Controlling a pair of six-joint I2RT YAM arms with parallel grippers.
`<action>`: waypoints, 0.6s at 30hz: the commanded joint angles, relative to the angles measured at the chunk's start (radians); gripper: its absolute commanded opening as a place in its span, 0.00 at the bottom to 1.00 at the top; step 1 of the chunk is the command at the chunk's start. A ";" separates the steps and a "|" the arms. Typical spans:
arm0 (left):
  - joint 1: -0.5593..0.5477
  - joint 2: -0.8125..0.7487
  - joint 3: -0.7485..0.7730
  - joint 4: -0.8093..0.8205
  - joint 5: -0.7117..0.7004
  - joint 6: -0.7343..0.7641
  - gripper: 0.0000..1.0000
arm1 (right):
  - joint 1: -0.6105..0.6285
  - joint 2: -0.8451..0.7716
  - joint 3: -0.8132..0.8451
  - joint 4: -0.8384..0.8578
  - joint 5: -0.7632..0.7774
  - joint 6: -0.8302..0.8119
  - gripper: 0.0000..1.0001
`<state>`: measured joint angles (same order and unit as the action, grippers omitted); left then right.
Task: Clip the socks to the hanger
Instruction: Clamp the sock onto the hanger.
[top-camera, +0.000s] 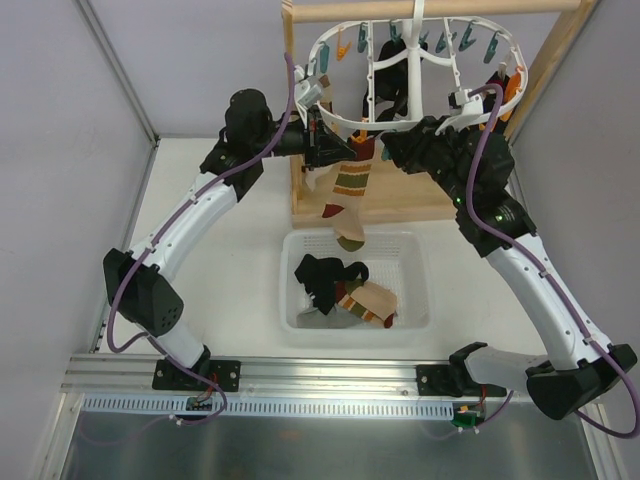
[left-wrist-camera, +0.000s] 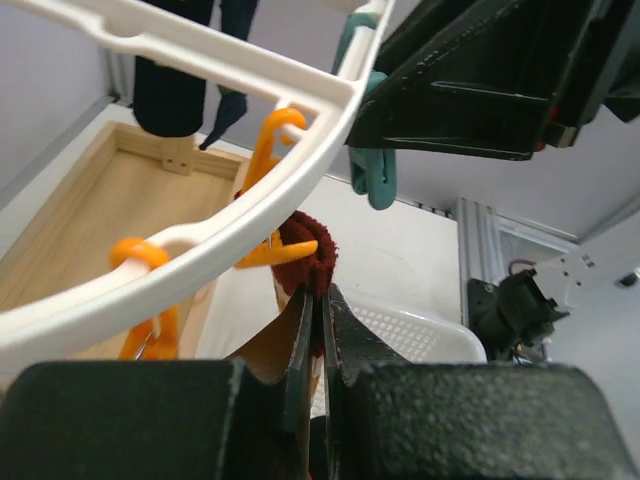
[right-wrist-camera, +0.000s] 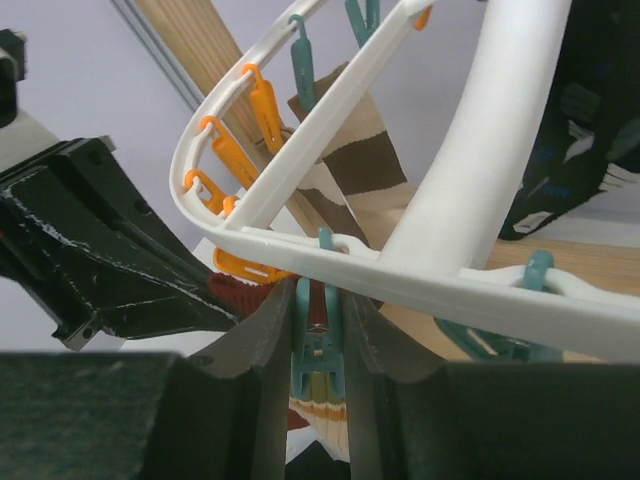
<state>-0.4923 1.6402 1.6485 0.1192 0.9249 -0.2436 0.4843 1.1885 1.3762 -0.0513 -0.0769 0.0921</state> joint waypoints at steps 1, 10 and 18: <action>-0.023 -0.112 -0.050 0.040 -0.175 0.035 0.00 | 0.010 -0.001 0.030 -0.078 0.071 0.052 0.01; -0.103 -0.175 -0.130 0.039 -0.336 0.107 0.00 | 0.010 0.019 0.058 -0.071 0.163 0.069 0.01; -0.186 -0.154 -0.119 -0.001 -0.532 0.185 0.00 | 0.010 0.031 0.077 -0.082 0.180 0.075 0.01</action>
<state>-0.6430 1.4982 1.5223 0.1123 0.5205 -0.1226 0.4889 1.2213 1.4139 -0.1242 0.0711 0.1493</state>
